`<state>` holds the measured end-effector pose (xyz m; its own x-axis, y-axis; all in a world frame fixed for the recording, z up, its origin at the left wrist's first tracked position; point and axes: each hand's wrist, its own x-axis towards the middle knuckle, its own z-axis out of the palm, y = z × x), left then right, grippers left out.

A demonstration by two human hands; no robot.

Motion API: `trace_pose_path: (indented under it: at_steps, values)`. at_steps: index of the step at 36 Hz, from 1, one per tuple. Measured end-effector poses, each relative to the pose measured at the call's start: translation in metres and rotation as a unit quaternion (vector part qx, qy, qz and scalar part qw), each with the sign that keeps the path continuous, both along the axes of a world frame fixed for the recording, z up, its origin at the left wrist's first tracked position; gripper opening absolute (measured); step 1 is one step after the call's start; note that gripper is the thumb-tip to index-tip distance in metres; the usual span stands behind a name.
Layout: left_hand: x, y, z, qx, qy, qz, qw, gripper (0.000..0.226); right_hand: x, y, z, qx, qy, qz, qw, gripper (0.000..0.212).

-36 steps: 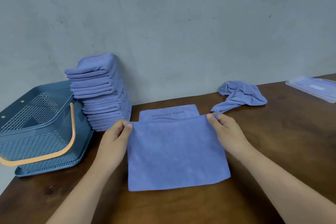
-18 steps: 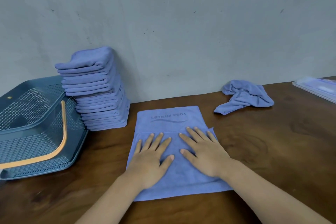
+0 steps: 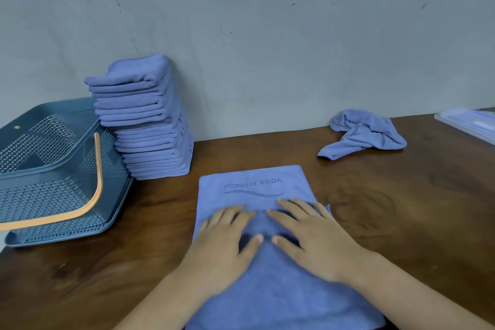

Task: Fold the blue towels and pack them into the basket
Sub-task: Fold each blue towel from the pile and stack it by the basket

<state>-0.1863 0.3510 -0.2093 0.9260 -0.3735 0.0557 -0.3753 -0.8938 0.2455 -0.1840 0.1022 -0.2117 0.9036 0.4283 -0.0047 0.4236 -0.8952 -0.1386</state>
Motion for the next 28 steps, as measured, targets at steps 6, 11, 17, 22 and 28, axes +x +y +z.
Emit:
trace_pose_path:
  at_steps: [6,11,17,22,28]
  values:
    - [0.064,0.016,-0.005,0.054,0.039,0.019,0.998,0.073,0.066,-0.001,-0.003,0.025,0.036,0.048,0.998,0.062]
    - [0.085,0.042,-0.007,0.049,0.084,0.063,0.993,0.089,0.100,-0.028,-0.004,0.015,0.059,-0.009,0.998,0.071]
    - [0.090,0.058,-0.015,0.035,0.062,0.083,0.994,0.091,0.110,-0.051,-0.015,0.058,0.058,-0.092,0.992,0.078]
    - [0.094,0.061,-0.014,0.003,0.047,0.102,0.994,0.093,0.109,-0.052,-0.013,0.082,0.031,-0.086,0.992,0.076]
    - [0.097,0.061,-0.015,0.032,0.071,0.107,0.991,0.098,0.112,-0.052,-0.012,0.054,0.053,-0.105,0.992,0.073]
